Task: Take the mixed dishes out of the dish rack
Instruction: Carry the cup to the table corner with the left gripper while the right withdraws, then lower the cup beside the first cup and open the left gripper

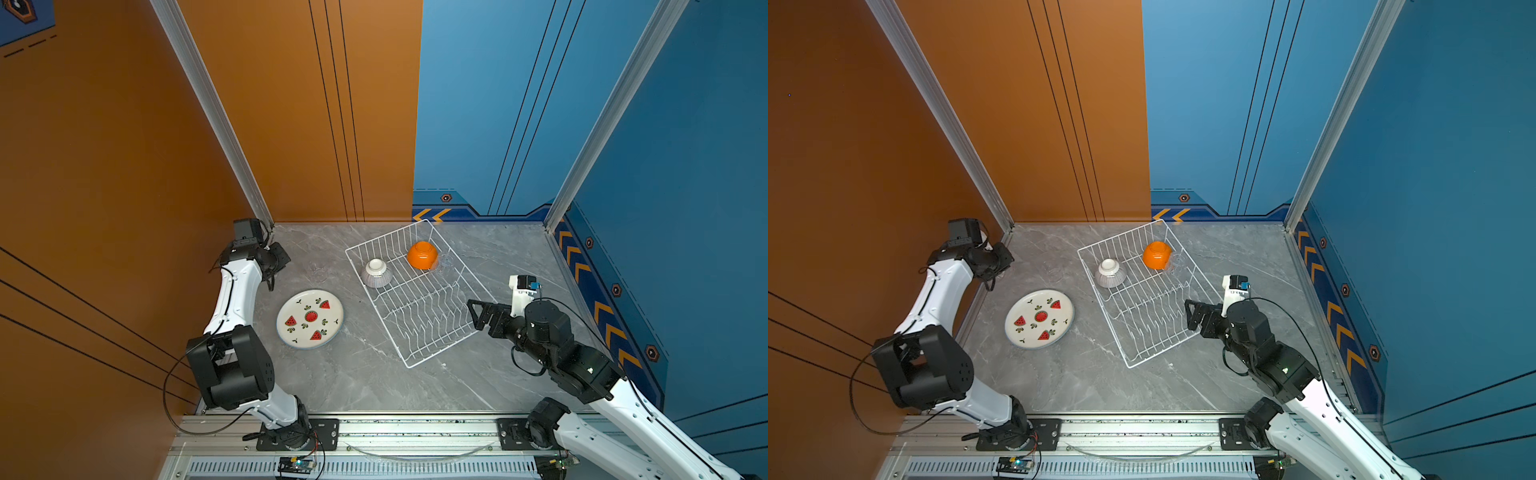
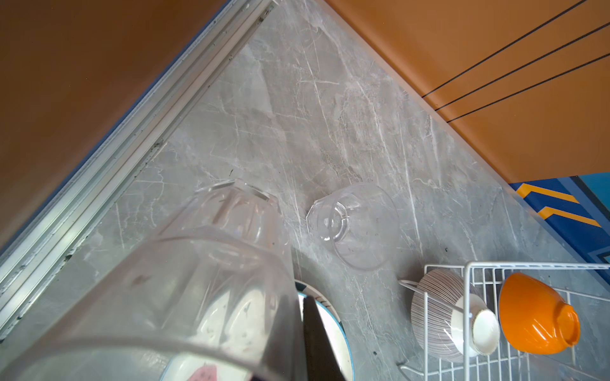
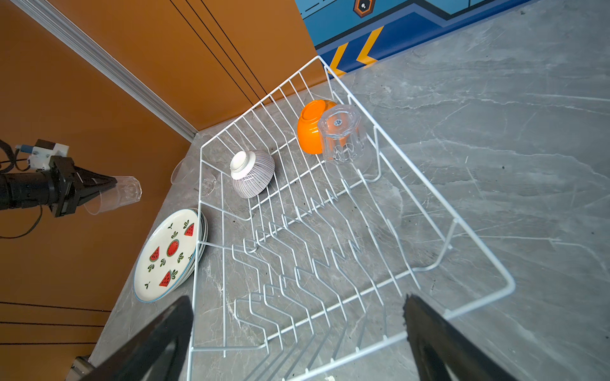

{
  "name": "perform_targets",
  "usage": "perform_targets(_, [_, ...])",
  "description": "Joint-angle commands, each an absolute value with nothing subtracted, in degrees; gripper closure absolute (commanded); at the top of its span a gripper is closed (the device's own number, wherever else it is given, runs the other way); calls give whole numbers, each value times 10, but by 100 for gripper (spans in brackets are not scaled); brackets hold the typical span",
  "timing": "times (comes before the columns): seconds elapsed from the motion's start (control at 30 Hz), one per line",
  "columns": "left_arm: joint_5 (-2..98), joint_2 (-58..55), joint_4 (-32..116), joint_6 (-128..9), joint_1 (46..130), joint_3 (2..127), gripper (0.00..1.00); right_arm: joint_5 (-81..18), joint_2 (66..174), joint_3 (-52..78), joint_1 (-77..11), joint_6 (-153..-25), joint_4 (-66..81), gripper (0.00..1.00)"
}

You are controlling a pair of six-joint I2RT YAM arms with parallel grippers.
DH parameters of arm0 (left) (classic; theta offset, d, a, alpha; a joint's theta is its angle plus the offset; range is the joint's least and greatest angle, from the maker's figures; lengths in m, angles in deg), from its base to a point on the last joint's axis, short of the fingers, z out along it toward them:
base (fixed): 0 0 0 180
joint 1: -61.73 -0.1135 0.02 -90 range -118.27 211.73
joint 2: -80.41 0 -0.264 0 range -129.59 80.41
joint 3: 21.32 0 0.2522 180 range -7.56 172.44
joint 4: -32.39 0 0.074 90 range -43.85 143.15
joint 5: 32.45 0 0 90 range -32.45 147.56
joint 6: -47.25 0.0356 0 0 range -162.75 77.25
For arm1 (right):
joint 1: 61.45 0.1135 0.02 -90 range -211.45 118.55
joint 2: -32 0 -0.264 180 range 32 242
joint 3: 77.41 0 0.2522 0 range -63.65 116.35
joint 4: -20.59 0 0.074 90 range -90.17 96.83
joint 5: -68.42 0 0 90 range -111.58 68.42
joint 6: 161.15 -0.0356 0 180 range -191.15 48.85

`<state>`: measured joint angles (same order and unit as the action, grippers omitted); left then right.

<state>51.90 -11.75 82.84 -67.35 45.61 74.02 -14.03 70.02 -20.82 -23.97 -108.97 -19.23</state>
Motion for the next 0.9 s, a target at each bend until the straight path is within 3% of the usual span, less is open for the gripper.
perform_targets(0.0, [516, -141, 840, -659, 454, 784, 100, -145, 680, -221, -242, -1099, -220, 0])
perform_targets(0.27, [530, -248, 877, -633, 467, 856, 100, -146, 667, -232, -243, -1102, -223, 0])
perform_targets(0.87, [546, -376, 919, -619, 485, 946, 100, -149, 680, -250, -246, -1104, -223, 0])
